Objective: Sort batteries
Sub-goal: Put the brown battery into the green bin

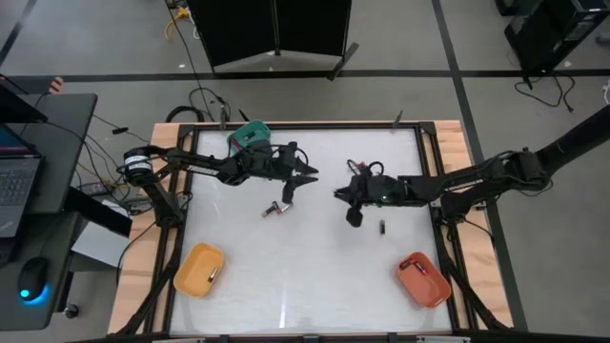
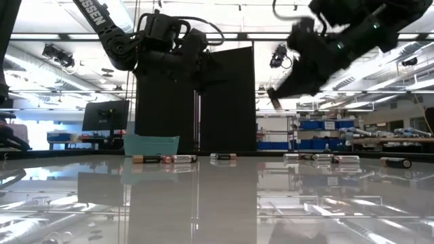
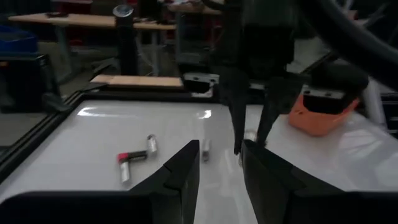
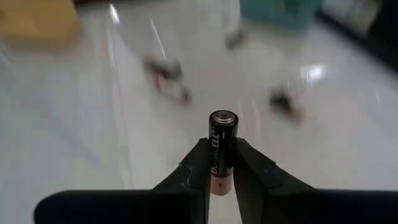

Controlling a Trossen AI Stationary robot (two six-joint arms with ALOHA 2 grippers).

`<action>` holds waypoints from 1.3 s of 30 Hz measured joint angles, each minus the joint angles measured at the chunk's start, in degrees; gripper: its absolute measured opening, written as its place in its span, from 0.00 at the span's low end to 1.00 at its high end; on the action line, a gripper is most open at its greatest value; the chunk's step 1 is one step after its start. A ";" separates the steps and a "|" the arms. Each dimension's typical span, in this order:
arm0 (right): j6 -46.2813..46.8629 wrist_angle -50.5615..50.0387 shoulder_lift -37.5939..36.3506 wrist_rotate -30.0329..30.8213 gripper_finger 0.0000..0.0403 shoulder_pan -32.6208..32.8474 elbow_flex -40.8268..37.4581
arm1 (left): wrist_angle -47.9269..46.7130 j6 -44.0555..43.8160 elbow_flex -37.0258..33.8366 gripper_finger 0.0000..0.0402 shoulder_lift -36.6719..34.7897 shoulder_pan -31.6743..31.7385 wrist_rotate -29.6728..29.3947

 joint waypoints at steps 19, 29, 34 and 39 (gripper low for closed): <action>-10.88 22.28 -0.02 3.77 0.13 2.72 0.01 | 6.13 -1.55 0.00 0.32 0.00 -2.44 7.63; -12.90 27.13 -0.02 3.50 0.13 2.76 0.01 | 6.10 -2.95 2.34 0.32 0.00 -3.56 7.63; -13.36 27.42 0.00 3.35 0.13 3.39 0.01 | 6.02 -2.88 3.63 0.32 0.00 -3.88 7.88; -14.27 27.99 0.00 3.33 0.13 3.98 0.01 | 2.02 -2.66 5.38 0.32 0.00 -4.15 7.85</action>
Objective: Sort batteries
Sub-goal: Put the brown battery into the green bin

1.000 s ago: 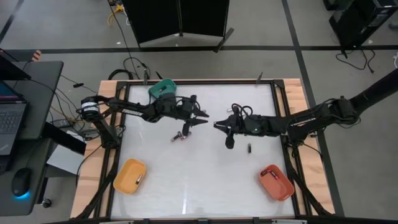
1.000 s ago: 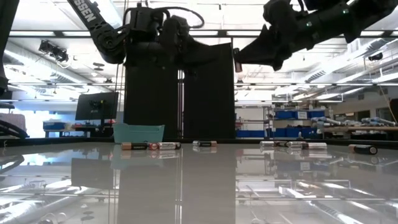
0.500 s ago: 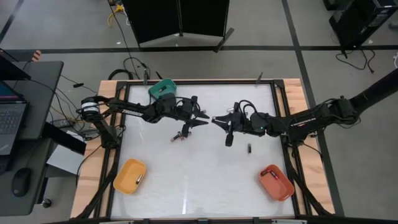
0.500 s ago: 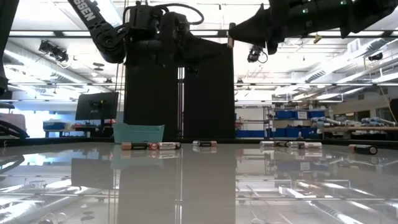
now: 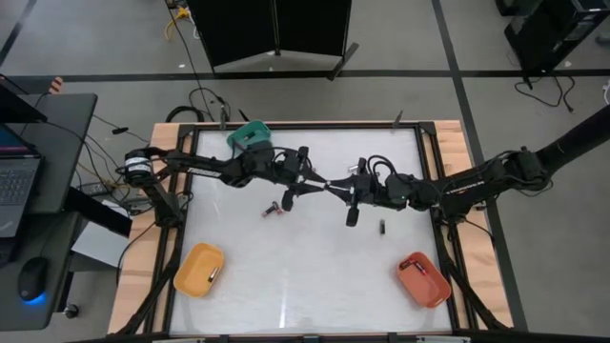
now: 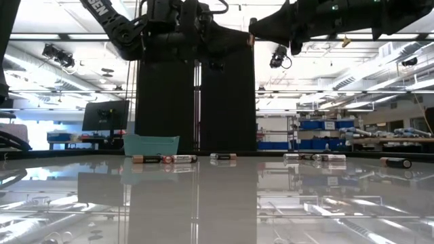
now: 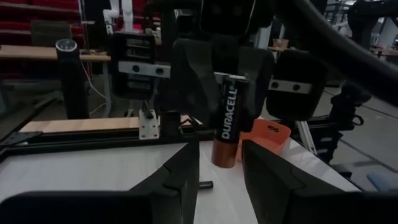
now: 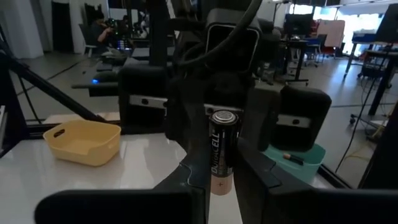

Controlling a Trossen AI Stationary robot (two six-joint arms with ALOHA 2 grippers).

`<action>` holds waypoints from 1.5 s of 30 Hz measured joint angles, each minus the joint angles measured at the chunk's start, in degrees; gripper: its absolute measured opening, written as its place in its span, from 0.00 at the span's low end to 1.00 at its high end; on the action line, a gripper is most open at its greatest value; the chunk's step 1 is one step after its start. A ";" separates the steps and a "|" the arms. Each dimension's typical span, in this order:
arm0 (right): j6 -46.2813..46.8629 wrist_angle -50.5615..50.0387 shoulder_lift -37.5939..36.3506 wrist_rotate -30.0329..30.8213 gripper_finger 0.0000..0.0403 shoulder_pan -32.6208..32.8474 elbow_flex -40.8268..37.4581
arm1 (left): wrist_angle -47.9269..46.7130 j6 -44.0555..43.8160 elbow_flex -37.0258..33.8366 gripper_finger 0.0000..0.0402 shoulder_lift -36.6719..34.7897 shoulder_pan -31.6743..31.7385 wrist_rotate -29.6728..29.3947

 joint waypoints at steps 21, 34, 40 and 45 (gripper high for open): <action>-0.06 0.77 0.00 -0.26 0.13 0.09 0.01 | -4.95 4.52 2.97 0.25 0.00 -1.87 -0.26; 1.01 0.78 0.00 0.52 0.26 0.07 0.02 | -4.82 6.00 2.97 0.12 0.00 -1.87 -1.23; 1.01 0.59 -3.18 5.22 0.39 0.22 0.02 | -4.46 6.73 2.97 0.12 0.00 -0.60 -1.49; -0.27 -1.63 -9.51 5.64 0.47 0.22 0.04 | -5.45 6.91 2.97 0.12 -0.68 1.49 -1.24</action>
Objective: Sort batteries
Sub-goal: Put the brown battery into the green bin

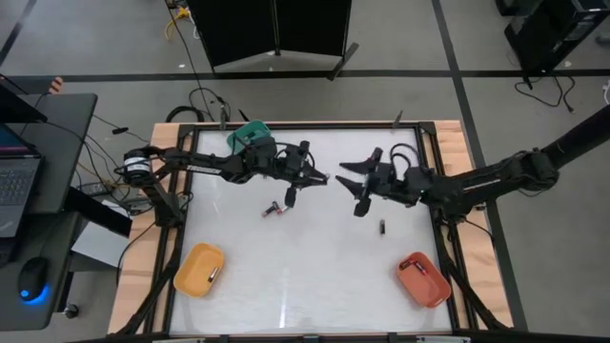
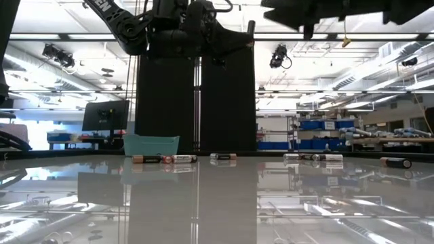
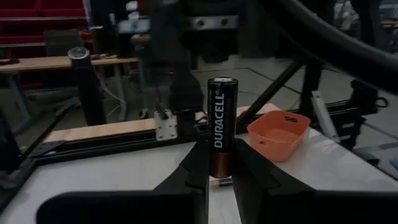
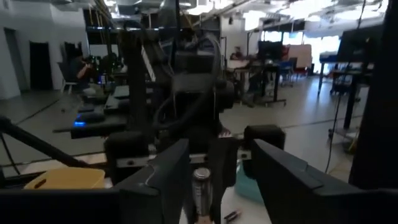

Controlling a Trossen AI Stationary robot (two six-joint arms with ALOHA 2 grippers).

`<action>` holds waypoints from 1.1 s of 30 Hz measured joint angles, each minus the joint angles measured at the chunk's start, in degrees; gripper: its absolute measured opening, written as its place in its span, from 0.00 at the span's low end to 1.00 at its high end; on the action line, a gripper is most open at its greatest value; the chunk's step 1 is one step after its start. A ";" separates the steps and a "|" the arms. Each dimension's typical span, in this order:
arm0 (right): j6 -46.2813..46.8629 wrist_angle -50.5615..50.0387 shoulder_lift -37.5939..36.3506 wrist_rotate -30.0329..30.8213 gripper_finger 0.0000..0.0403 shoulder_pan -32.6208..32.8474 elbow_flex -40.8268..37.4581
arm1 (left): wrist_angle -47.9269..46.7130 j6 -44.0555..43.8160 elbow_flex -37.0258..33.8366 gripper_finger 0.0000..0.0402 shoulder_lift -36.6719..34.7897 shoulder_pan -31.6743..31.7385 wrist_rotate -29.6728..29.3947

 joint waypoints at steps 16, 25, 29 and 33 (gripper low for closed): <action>-1.56 -22.70 -4.83 -1.00 0.05 -3.72 0.02 | -59.01 12.39 4.28 0.12 -21.58 5.72 -24.41; -2.63 -20.72 2.28 -2.70 0.03 -6.50 0.02 | -73.60 8.68 4.96 0.12 -19.32 17.55 -28.60; -3.24 -19.88 4.24 -4.68 0.04 -7.62 0.00 | -73.47 9.25 4.96 0.12 -15.71 24.06 -28.67; -3.88 -19.41 5.09 -5.95 0.02 -8.52 0.00 | -75.03 10.23 4.96 0.12 -10.38 29.58 -28.65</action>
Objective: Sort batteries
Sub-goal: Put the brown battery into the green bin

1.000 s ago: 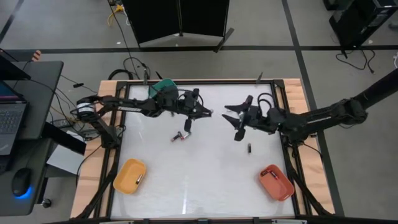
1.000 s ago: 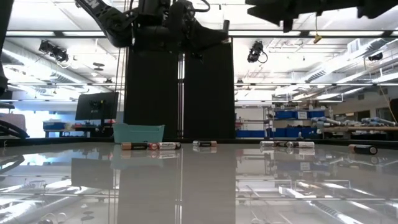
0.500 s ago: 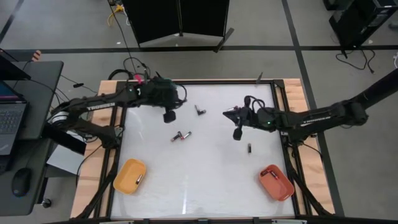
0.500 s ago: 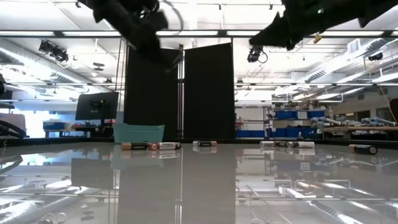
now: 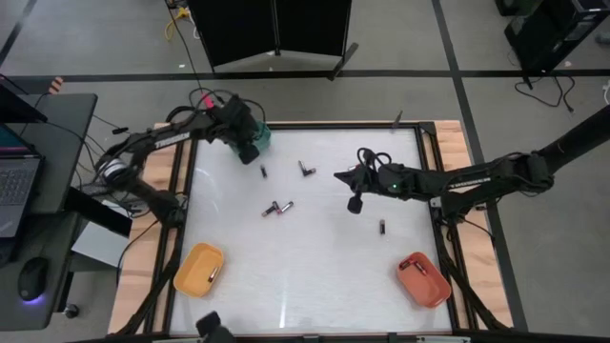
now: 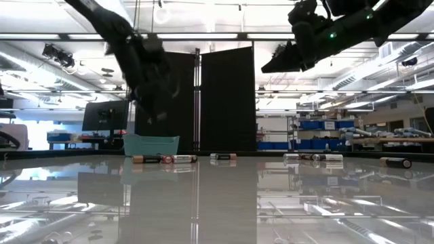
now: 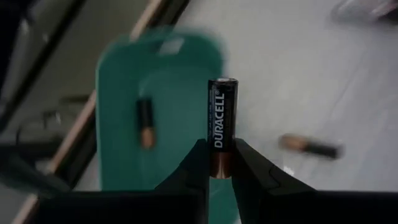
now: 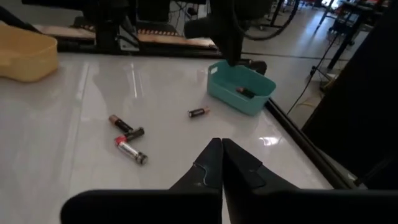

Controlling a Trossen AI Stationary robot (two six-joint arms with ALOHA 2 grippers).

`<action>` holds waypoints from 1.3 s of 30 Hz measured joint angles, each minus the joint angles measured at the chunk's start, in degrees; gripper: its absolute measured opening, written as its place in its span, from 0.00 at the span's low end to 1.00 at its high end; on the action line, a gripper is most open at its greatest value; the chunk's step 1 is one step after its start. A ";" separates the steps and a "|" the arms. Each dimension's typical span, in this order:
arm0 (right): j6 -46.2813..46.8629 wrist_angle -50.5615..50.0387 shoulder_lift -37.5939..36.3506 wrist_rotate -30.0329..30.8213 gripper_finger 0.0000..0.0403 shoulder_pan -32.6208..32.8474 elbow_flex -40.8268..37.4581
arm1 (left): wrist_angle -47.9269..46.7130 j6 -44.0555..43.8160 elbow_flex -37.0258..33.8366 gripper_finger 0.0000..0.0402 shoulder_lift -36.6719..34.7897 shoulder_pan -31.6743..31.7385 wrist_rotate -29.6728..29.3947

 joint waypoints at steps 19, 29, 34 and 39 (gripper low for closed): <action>0.83 0.04 0.63 -0.31 0.04 -0.64 0.00 | 0.93 2.25 0.13 0.12 11.98 5.08 -1.24; 0.73 0.34 0.63 -0.31 0.03 -0.67 0.00 | 2.05 0.42 0.13 0.12 13.31 5.07 -1.22; 0.64 0.30 0.63 -0.29 0.04 -0.70 0.00 | 2.17 -1.19 0.13 0.19 13.30 4.91 -1.50; 0.61 0.25 0.63 -0.28 0.04 -0.75 0.00 | 2.19 -1.25 0.13 0.23 12.70 4.85 -1.79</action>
